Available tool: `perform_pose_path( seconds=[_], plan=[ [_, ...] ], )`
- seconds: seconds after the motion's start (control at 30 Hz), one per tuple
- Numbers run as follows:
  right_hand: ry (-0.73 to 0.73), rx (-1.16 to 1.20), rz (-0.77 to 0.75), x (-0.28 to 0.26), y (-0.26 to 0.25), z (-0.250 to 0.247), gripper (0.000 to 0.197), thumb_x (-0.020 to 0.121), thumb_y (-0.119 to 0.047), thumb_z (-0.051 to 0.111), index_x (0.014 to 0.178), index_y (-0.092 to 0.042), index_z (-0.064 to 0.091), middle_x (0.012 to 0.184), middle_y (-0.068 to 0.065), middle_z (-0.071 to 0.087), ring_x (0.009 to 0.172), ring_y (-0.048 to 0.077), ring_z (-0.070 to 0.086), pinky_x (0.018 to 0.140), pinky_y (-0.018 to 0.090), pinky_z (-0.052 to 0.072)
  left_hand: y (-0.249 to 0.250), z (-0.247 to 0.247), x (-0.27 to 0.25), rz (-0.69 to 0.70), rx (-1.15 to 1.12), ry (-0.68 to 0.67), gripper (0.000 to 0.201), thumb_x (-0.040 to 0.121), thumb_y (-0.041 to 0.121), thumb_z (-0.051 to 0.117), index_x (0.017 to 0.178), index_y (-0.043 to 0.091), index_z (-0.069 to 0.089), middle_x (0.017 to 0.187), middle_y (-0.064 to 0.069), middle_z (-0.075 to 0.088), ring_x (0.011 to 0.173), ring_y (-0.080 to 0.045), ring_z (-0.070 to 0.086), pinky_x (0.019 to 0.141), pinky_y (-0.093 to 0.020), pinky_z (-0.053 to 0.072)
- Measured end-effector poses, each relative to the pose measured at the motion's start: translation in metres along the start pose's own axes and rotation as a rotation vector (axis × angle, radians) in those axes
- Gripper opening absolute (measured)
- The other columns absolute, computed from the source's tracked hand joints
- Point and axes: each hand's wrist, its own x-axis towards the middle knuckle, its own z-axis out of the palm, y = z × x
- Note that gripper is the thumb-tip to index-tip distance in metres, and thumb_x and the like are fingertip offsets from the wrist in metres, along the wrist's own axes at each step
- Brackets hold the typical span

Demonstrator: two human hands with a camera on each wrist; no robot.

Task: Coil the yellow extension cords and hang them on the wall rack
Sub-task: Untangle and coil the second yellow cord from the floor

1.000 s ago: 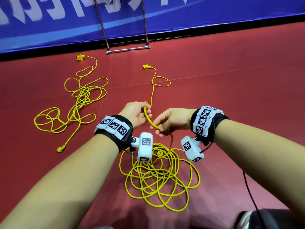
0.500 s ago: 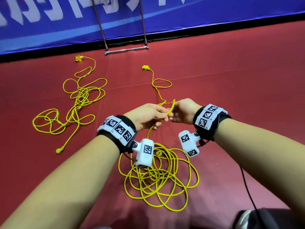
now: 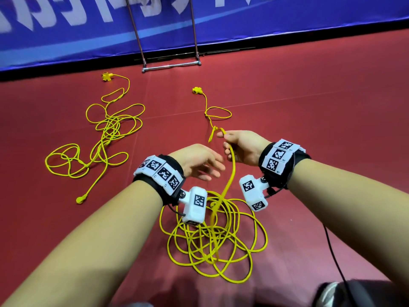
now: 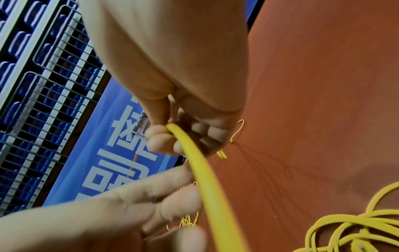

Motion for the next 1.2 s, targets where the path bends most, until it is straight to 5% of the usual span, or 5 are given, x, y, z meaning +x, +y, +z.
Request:
perform_pose_path(
  seconds=[0.2, 0.43, 0.77, 0.97, 1.2],
  plan=[
    [-0.256, -0.302, -0.058, -0.006, 0.008, 0.005, 0.025, 0.101, -0.002, 0.045, 0.105, -0.015, 0.066, 0.068, 0.003, 0.056, 0.061, 0.016, 0.058, 0.063, 0.028, 0.048, 0.003, -0.02, 0.009, 0.044, -0.598, 0.271, 0.019, 0.101, 0.022, 0.041, 0.092, 0.01, 0.053, 0.088, -0.009, 0.07, 0.073, -0.024, 0.067, 0.069, -0.035, 0.053],
    [-0.527, -0.521, 0.024, -0.01, 0.012, 0.014, 0.025, 0.096, 0.002, 0.051, 0.107, -0.012, 0.068, 0.084, 0.006, 0.07, 0.077, 0.018, 0.066, 0.072, 0.027, 0.049, -0.004, -0.015, 0.016, 0.064, -0.623, 0.361, 0.008, 0.1, 0.012, 0.051, 0.093, 0.008, 0.054, 0.07, -0.004, 0.053, 0.057, -0.017, 0.055, 0.051, -0.027, 0.047],
    [0.027, -0.054, 0.163, 0.004, 0.002, -0.01, 0.032, 0.103, -0.04, 0.04, 0.09, -0.013, 0.053, 0.078, 0.005, 0.063, 0.069, 0.021, 0.064, 0.068, 0.033, 0.051, 0.006, 0.004, -0.001, 0.179, -0.168, 0.061, 0.018, 0.094, -0.002, 0.052, 0.1, 0.006, 0.066, 0.069, -0.004, 0.063, 0.046, -0.01, 0.048, 0.049, -0.02, 0.045],
    [0.083, -0.011, 0.159, -0.005, -0.004, -0.01, 0.021, 0.099, -0.013, 0.048, 0.08, -0.011, 0.055, 0.069, 0.001, 0.053, 0.048, 0.014, 0.057, 0.05, 0.025, 0.053, 0.003, 0.014, -0.002, 0.126, -0.016, 0.02, 0.018, 0.087, -0.002, 0.064, 0.104, 0.0, 0.069, 0.081, -0.013, 0.071, 0.052, -0.015, 0.055, 0.055, -0.024, 0.047],
    [0.038, -0.063, 0.092, -0.007, -0.005, -0.003, 0.023, 0.101, -0.006, 0.038, 0.093, -0.016, 0.056, 0.067, 0.002, 0.048, 0.061, 0.016, 0.054, 0.065, 0.029, 0.047, 0.0, 0.009, 0.007, 0.051, -0.109, 0.307, 0.007, 0.092, 0.013, 0.058, 0.087, 0.013, 0.063, 0.073, -0.001, 0.06, 0.057, -0.012, 0.051, 0.052, -0.023, 0.04]
  ],
)
